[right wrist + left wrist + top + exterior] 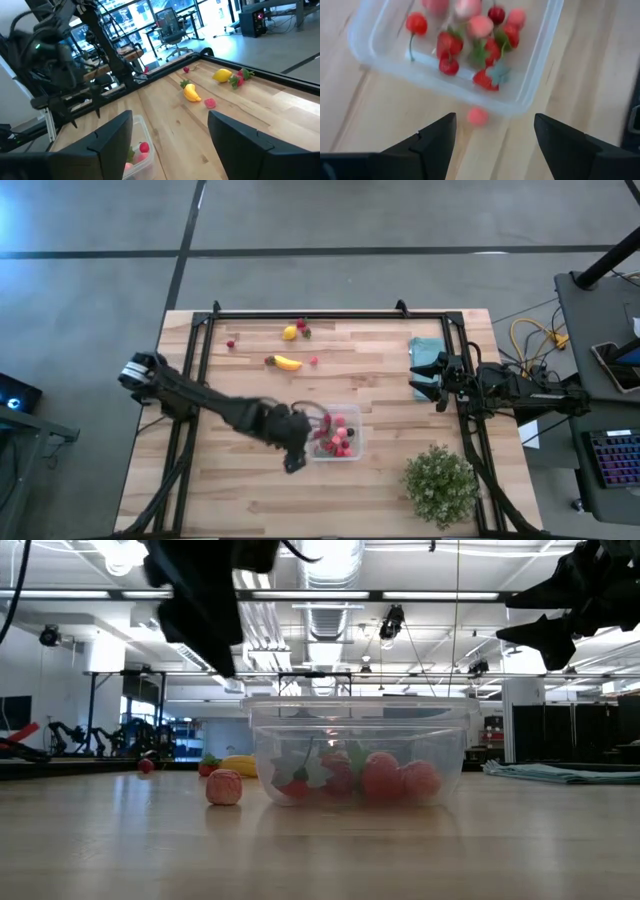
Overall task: Pick and placing Produce into tupperware
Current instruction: Put the pink peach into the transparent bin
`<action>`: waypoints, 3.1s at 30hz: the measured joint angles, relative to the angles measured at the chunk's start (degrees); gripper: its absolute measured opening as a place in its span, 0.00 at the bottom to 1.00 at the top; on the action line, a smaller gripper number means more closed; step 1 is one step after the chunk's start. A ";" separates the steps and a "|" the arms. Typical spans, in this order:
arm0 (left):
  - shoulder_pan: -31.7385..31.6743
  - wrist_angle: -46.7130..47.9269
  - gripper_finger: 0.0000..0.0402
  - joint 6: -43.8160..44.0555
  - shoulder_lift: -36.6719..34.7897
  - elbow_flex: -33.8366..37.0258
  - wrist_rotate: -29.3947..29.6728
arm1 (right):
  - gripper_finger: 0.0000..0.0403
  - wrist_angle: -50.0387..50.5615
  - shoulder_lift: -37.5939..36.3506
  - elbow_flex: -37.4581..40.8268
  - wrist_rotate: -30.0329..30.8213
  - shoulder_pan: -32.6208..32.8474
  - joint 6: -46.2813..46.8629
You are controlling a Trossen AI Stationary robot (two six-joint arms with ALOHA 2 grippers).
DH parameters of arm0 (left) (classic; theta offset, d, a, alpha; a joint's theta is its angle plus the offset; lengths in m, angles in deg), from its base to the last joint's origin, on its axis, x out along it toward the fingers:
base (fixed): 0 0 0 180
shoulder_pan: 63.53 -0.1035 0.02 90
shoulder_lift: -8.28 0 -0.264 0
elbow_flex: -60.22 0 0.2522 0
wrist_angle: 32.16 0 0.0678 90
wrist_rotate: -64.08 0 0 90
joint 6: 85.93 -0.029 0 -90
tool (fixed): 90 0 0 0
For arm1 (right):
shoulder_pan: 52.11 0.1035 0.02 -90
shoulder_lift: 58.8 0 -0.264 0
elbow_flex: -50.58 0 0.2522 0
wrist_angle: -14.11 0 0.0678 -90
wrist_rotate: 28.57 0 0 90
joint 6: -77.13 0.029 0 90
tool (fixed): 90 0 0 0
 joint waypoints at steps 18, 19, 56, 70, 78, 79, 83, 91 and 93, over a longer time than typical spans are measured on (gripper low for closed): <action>11.04 -11.17 0.63 8.91 7.01 6.03 18.23 | 0.63 0.07 0.00 0.00 0.01 -0.01 0.00; 11.05 -12.42 0.63 8.90 7.70 6.14 17.85 | 0.63 0.11 0.00 0.00 0.01 0.01 0.00; 8.73 -28.88 0.59 6.84 11.93 13.22 19.65 | 0.63 0.09 0.00 0.00 -0.01 0.01 0.00; 8.71 -27.91 0.39 6.76 12.02 13.29 19.21 | 0.63 0.09 0.00 0.00 -0.01 0.01 0.00; 8.15 -27.96 0.29 5.84 12.02 13.29 17.65 | 0.61 0.09 0.00 0.00 -0.01 0.01 0.00; 8.09 -27.96 0.27 5.82 12.02 13.29 17.42 | 0.61 0.09 0.00 0.00 -0.01 -0.01 0.00; 8.01 -27.96 0.20 5.82 12.02 13.29 17.19 | 0.62 0.09 0.00 0.00 -0.01 0.00 0.00; 8.08 -19.46 0.13 7.35 10.07 10.94 13.61 | 0.63 0.11 0.00 0.00 0.01 0.01 0.00; 8.39 -16.76 0.13 7.37 7.88 10.07 13.34 | 0.63 0.11 0.00 -0.02 0.01 -0.01 0.00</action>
